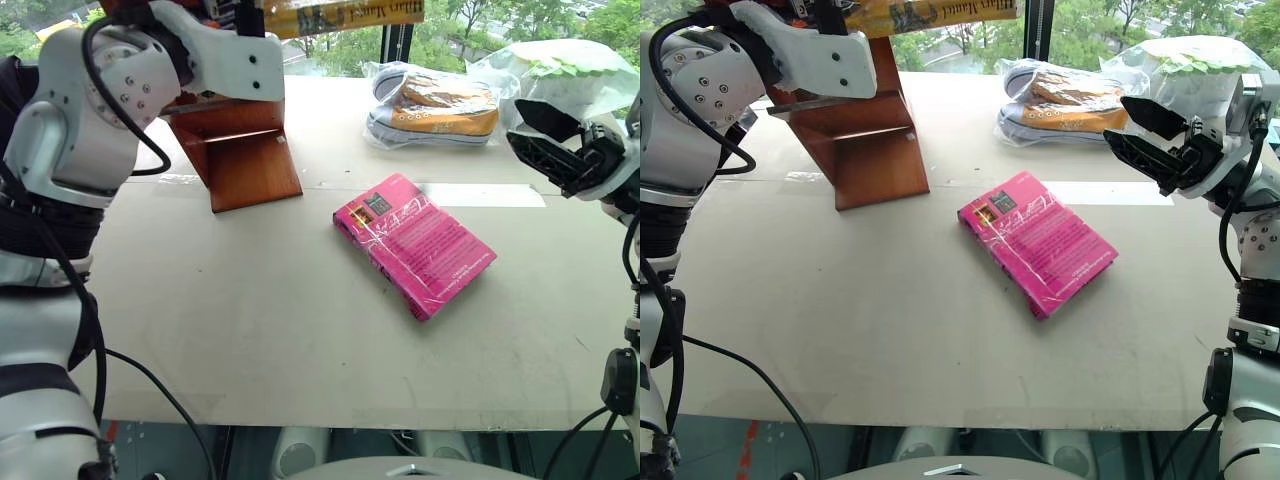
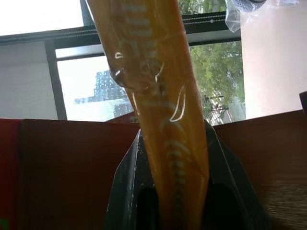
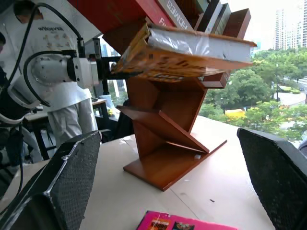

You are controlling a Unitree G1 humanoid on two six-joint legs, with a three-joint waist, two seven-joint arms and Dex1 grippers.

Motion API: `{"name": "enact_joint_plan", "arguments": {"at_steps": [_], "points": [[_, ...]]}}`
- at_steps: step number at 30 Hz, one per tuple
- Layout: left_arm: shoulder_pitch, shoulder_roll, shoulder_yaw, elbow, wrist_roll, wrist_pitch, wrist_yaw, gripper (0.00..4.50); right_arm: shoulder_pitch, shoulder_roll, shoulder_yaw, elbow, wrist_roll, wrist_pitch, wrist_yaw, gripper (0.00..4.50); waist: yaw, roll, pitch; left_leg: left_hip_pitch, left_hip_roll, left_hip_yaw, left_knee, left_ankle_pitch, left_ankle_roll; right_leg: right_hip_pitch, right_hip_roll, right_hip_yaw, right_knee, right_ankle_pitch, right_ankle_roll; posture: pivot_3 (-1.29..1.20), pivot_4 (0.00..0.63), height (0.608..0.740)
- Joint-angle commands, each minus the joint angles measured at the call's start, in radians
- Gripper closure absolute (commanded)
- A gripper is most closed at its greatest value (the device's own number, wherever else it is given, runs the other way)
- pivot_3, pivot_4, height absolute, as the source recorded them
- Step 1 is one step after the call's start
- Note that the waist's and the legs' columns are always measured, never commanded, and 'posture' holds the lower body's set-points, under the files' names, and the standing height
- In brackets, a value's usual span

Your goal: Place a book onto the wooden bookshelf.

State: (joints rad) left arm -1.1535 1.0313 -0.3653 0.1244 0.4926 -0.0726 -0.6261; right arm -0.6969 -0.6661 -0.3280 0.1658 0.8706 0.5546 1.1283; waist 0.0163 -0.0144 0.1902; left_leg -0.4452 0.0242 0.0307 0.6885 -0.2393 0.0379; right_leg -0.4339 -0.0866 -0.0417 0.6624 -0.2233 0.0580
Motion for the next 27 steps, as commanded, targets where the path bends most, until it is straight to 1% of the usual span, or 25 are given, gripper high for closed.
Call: {"name": "enact_joint_plan", "arguments": {"at_steps": [1, 3, 7, 15, 21, 24, 26, 27], "points": [[-0.030, 0.014, 0.063, 0.006, 0.053, 0.007, -0.014, 4.27, -0.022, -0.006, -0.038, -0.026, 0.038, 0.021, -0.003, 0.00, -0.002, 0.000, 0.000, -0.003, 0.000, 0.000, 0.001, 0.000, 0.000, -0.003, 0.000, 0.000, 0.000, 0.001, 0.001, 0.00, 0.150, 0.693], [-0.012, 0.023, 0.069, 0.010, 0.070, 0.034, -0.048, 4.27, -0.020, -0.005, -0.035, -0.028, 0.039, 0.025, -0.001, 0.00, -0.004, 0.000, 0.000, -0.006, 0.000, 0.001, 0.001, 0.001, -0.002, -0.006, 0.000, 0.000, 0.001, 0.001, 0.001, 0.00, 0.150, 0.693], [0.034, 0.039, 0.083, 0.002, 0.099, 0.099, -0.112, 4.27, -0.009, -0.004, -0.027, -0.028, 0.029, 0.021, 0.006, 0.00, -0.011, 0.000, 0.000, -0.006, 0.000, 0.001, 0.001, 0.001, -0.001, -0.007, 0.000, 0.001, 0.002, 0.001, 0.001, 0.00, 0.150, 0.693], [0.105, 0.036, 0.121, -0.077, 0.139, 0.242, -0.218, 4.27, -0.001, -0.005, -0.019, -0.020, 0.009, 0.009, 0.022, 0.00, -0.006, 0.000, 0.000, -0.006, 0.000, 0.001, 0.001, 0.000, 0.000, -0.007, 0.000, 0.001, 0.002, 0.001, 0.001, 0.00, 0.150, 0.693], [0.124, 0.056, 0.123, -0.088, 0.186, 0.263, -0.244, 4.27, -0.003, -0.001, -0.016, -0.007, -0.005, 0.002, 0.034, 0.00, -0.005, 0.000, 0.000, -0.006, 0.000, 0.001, 0.001, 0.000, 0.000, -0.007, 0.000, 0.001, 0.003, 0.001, 0.001, 0.00, 0.150, 0.693], [0.135, 0.049, 0.134, -0.106, 0.193, 0.287, -0.258, 4.27, -0.003, 0.000, -0.013, -0.003, -0.012, -0.002, 0.038, 0.00, -0.006, 0.000, 0.000, -0.006, 0.000, 0.000, 0.001, 0.000, 0.000, -0.007, 0.000, 0.001, 0.004, 0.001, 0.001, 0.00, 0.150, 0.693], [0.147, 0.052, 0.143, -0.118, 0.196, 0.307, -0.275, 3.27, -0.006, -0.001, -0.013, 0.004, -0.015, -0.005, 0.042, 0.00, -0.006, 0.000, 0.000, -0.006, 0.000, 0.000, 0.002, 0.000, 0.000, -0.007, 0.000, 0.001, 0.004, 0.001, 0.001, 0.00, 0.150, 0.693], [0.153, 0.054, 0.145, -0.121, 0.196, 0.315, -0.283, 3.04, -0.007, -0.002, -0.013, 0.007, -0.017, -0.006, 0.043, 0.00, -0.007, 0.000, 0.000, -0.006, 0.000, 0.000, 0.002, 0.000, 0.000, -0.007, 0.000, 0.001, 0.004, 0.001, 0.001, 0.00, 0.150, 0.693]]}}
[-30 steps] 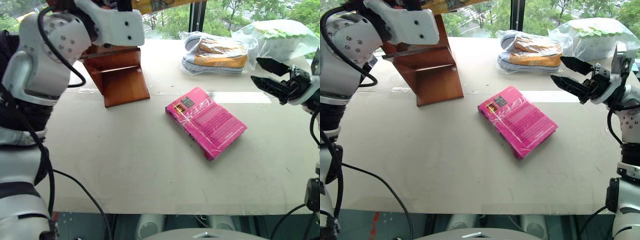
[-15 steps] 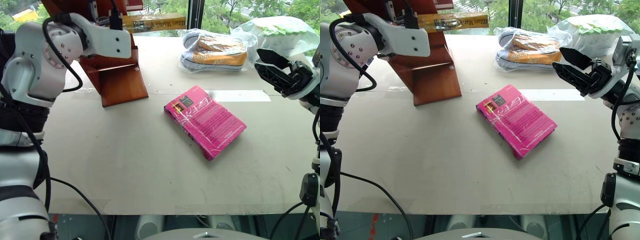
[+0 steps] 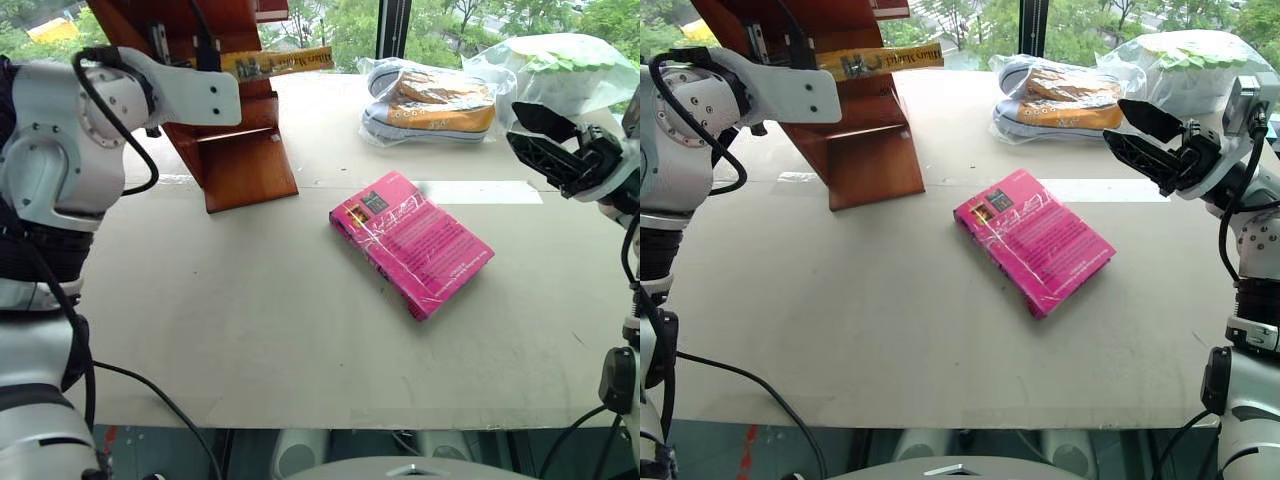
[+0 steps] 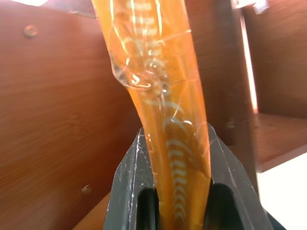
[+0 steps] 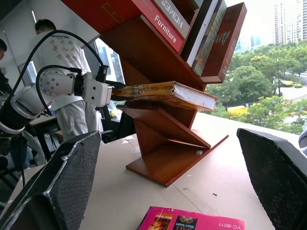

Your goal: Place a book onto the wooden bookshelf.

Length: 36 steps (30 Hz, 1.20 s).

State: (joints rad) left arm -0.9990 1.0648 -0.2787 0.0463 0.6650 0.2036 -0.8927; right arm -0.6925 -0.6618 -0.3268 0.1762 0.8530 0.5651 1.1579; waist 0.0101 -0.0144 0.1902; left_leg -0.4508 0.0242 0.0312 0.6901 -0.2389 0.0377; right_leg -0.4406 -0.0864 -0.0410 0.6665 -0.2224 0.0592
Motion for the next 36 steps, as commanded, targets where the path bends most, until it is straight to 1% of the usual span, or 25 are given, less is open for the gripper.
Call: {"name": "enact_joint_plan", "arguments": {"at_steps": [1, 7, 11, 15, 19, 21, 22, 23, 25, 27, 28, 30, 32, 33, 34, 36], "points": [[0.009, 0.024, 0.062, -0.049, 0.023, 0.050, -0.025, 2.56, -0.012, -0.005, -0.013, -0.001, -0.003, -0.018, 0.015, 0.00, -0.001, 0.000, 0.000, 0.000, 0.000, 0.000, 0.000, 0.000, 0.000, 0.000, 0.000, 0.000, 0.000, 0.000, 0.000, 0.00, 0.150, 0.693], [0.051, 0.010, 0.090, -0.111, 0.028, 0.116, -0.054, 0.04, -0.003, 0.002, -0.014, -0.013, -0.005, -0.012, 0.013, 0.00, -0.002, 0.000, 0.000, 0.001, 0.000, 0.000, 0.001, 0.000, 0.000, 0.000, 0.000, 0.001, 0.004, 0.000, 0.000, 0.00, 0.150, 0.693], [0.094, 0.001, 0.132, -0.181, 0.025, 0.172, -0.047, 0.04, 0.015, -0.002, -0.024, -0.017, -0.008, -0.017, 0.011, 0.00, -0.003, 0.000, 0.000, 0.001, 0.000, 0.000, 0.006, 0.000, 0.000, 0.000, 0.000, 0.001, 0.009, 0.000, 0.000, 0.00, 0.150, 0.693], [0.195, -0.045, 0.198, -0.321, 0.025, 0.227, 0.014, 0.04, 0.098, -0.040, -0.030, -0.050, -0.036, -0.043, 0.046, 0.00, 0.003, 0.000, 0.000, 0.000, 0.001, -0.001, 0.012, 0.000, 0.000, 0.000, 0.000, 0.001, 0.012, 0.000, 0.000, 0.00, 0.150, 0.693], [0.383, -0.182, 0.291, -0.539, 0.002, 0.281, 0.110, 0.04, 0.188, -0.084, -0.047, -0.013, -0.095, -0.119, 0.085, 0.00, 0.004, 0.000, -0.001, 0.000, 0.000, 0.000, 0.014, 0.000, 0.001, 0.001, -0.001, 0.002, 0.013, 0.000, 0.000, 0.00, 0.150, 0.693], [0.507, -0.323, 0.331, -0.640, -0.064, 0.341, 0.142, 0.04, 0.220, -0.099, -0.045, 0.025, -0.140, -0.177, 0.092, 0.00, 0.002, 0.001, -0.001, 0.001, 0.000, 0.000, 0.015, 0.000, 0.001, 0.001, -0.001, 0.003, 0.012, 0.000, 0.000, 0.00, 0.150, 0.693], [0.574, -0.423, 0.358, -0.685, -0.124, 0.406, 0.146, 0.04, 0.242, -0.107, -0.034, 0.039, -0.173, -0.217, 0.102, 0.00, 0.000, 0.000, -0.001, 0.002, 0.000, 0.000, 0.015, 0.000, 0.001, 0.001, -0.001, 0.005, 0.013, 0.000, 0.000, 0.00, 0.150, 0.693], [0.668, -0.501, 0.376, -0.714, -0.170, 0.448, 0.146, 0.04, 0.274, -0.113, -0.021, 0.052, -0.202, -0.255, 0.121, 0.00, -0.002, 0.001, -0.001, 0.002, 0.000, 0.000, 0.016, 0.000, 0.001, 0.001, 0.000, 0.005, 0.015, 0.000, 0.000, 0.00, 0.150, 0.693], [0.833, -0.672, 0.433, -0.741, -0.315, 0.503, 0.140, 0.04, 0.338, -0.108, -0.008, 0.080, -0.243, -0.316, 0.142, 0.00, -0.007, 0.000, -0.002, 0.004, 0.001, 0.000, 0.016, 0.000, 0.001, 0.002, 0.000, 0.005, 0.014, 0.001, 0.000, 0.00, 0.150, 0.693], [0.962, -0.779, 0.490, -0.724, -0.437, 0.467, 0.147, 0.04, 0.404, -0.084, -0.008, 0.104, -0.280, -0.389, 0.137, 0.00, -0.009, 0.000, -0.002, 0.005, 0.003, 0.000, 0.015, 0.000, 0.001, 0.003, 0.001, 0.005, 0.014, 0.000, 0.000, 0.00, 0.150, 0.693], [1.007, -0.799, 0.508, -0.709, -0.481, 0.424, 0.145, 0.04, 0.428, -0.071, -0.010, 0.117, -0.296, -0.428, 0.132, 0.00, -0.009, 0.000, -0.002, 0.004, 0.003, -0.001, 0.015, 0.000, 0.001, 0.003, 0.001, 0.005, 0.014, 0.000, 0.000, 0.00, 0.150, 0.693], [1.092, -0.787, 0.508, -0.661, -0.512, 0.350, 0.149, 0.04, 0.472, -0.048, -0.012, 0.150, -0.338, -0.506, 0.107, 0.00, -0.009, 0.000, -0.002, 0.005, 0.004, -0.003, 0.016, 0.000, 0.000, 0.003, 0.002, 0.004, 0.015, 0.001, 0.000, 0.00, 0.150, 0.693], [1.133, -0.797, 0.516, -0.637, -0.573, 0.332, 0.150, 0.04, 0.495, -0.031, -0.014, 0.195, -0.375, -0.561, 0.072, 0.00, -0.007, 0.003, -0.004, 0.007, 0.004, -0.003, 0.016, 0.000, 0.000, 0.004, 0.003, 0.003, 0.015, 0.001, -0.002, 0.00, 0.150, 0.693], [1.152, -0.794, 0.514, -0.620, -0.600, 0.303, 0.147, 0.04, 0.504, -0.019, -0.019, 0.219, -0.380, -0.583, 0.064, 0.00, -0.006, 0.003, -0.004, 0.012, 0.004, -0.003, 0.015, 0.000, 0.000, 0.008, 0.002, 0.004, 0.014, -0.001, -0.006, 0.00, 0.150, 0.693], [1.168, -0.789, 0.510, -0.603, -0.618, 0.269, 0.147, 0.04, 0.511, -0.010, -0.022, 0.237, -0.384, -0.601, 0.057, 0.00, -0.006, 0.003, -0.004, 0.018, 0.004, -0.003, 0.015, 0.000, 0.000, 0.015, 0.002, 0.005, 0.014, -0.003, -0.003, 0.00, 0.150, 0.693], [1.190, -0.787, 0.511, -0.563, -0.658, 0.236, 0.152, 0.04, 0.525, 0.004, -0.019, 0.252, -0.402, -0.625, 0.021, 0.00, -0.007, 0.003, -0.004, 0.021, 0.005, -0.003, 0.015, -0.001, 0.000, 0.018, 0.001, 0.005, 0.012, -0.003, -0.003, 0.00, 0.150, 0.693]]}}
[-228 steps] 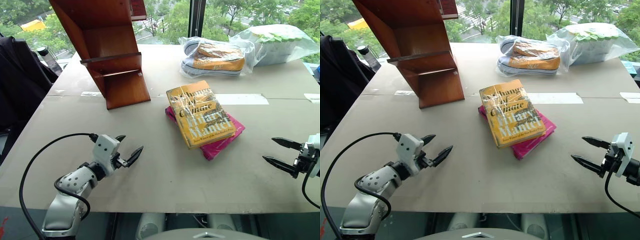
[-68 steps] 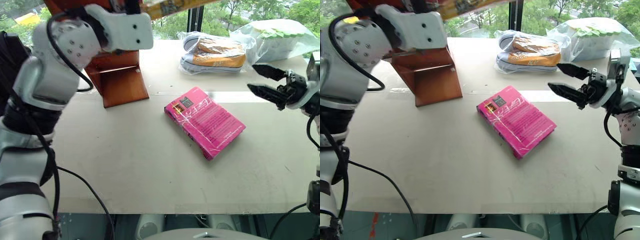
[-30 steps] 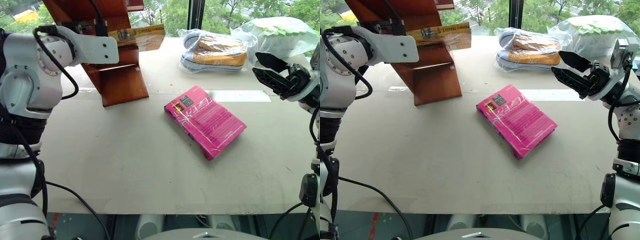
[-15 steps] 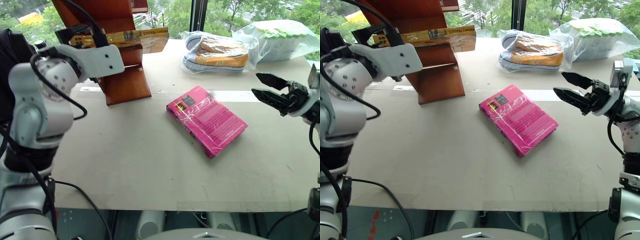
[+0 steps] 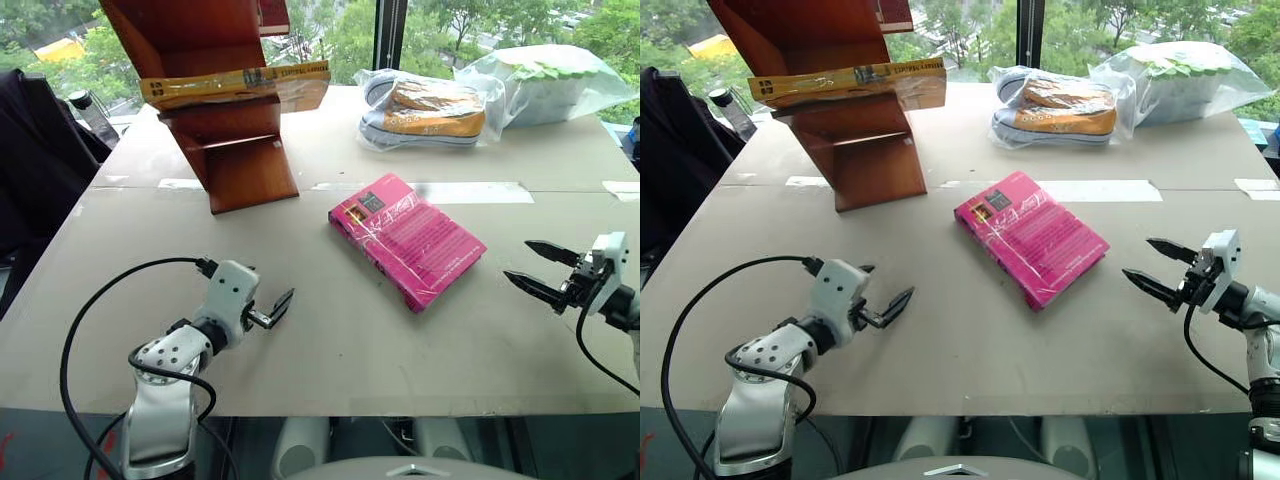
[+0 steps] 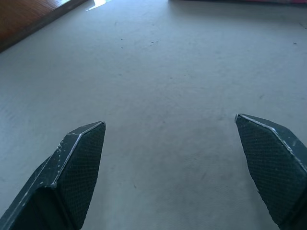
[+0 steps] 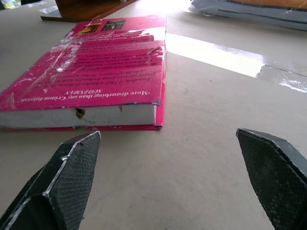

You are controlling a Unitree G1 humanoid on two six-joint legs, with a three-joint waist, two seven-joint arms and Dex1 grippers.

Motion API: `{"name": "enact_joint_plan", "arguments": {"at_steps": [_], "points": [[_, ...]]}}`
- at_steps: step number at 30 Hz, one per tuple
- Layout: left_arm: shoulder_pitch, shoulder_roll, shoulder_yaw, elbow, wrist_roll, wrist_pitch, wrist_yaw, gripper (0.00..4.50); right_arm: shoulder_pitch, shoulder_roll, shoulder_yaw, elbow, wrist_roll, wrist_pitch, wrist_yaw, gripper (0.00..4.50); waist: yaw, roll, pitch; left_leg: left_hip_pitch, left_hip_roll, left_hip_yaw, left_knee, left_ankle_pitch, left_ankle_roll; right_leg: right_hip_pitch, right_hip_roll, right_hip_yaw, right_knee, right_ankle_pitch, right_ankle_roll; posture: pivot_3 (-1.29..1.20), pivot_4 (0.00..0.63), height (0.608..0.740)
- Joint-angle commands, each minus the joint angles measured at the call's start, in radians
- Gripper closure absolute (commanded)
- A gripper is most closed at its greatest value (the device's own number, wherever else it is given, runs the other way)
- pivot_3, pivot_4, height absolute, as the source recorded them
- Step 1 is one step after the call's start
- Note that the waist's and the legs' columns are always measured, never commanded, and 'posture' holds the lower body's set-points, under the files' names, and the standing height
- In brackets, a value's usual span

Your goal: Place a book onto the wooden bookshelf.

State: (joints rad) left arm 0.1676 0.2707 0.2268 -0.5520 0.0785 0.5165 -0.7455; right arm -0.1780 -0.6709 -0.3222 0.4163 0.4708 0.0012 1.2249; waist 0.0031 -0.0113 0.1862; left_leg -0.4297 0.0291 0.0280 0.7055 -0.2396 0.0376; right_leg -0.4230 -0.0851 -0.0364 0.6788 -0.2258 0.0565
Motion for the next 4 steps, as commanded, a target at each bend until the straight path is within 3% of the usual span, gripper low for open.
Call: {"name": "enact_joint_plan", "arguments": {"at_steps": [1, 4], "points": [[0.028, 0.006, 0.009, 0.060, -0.087, -0.081, 0.004, 0.04, 0.019, 0.021, -0.019, 0.007, -0.024, -0.066, -0.056, 0.00, 0.000, 0.000, -0.001, 0.000, 0.001, 0.000, 0.000, 0.000, 0.000, 0.000, 0.000, 0.000, 0.000, 0.000, 0.000, 0.00, 0.150, 0.693], [0.030, 0.014, 0.019, 0.132, -0.131, -0.138, 0.022, 0.04, 0.033, 0.038, -0.006, -0.006, -0.033, -0.071, -0.081, 0.00, 0.001, 0.001, -0.001, 0.000, 0.002, 0.000, 0.000, 0.000, 0.000, 0.000, 0.000, 0.000, 0.000, 0.000, 0.000, 0.00, 0.150, 0.693]]}}
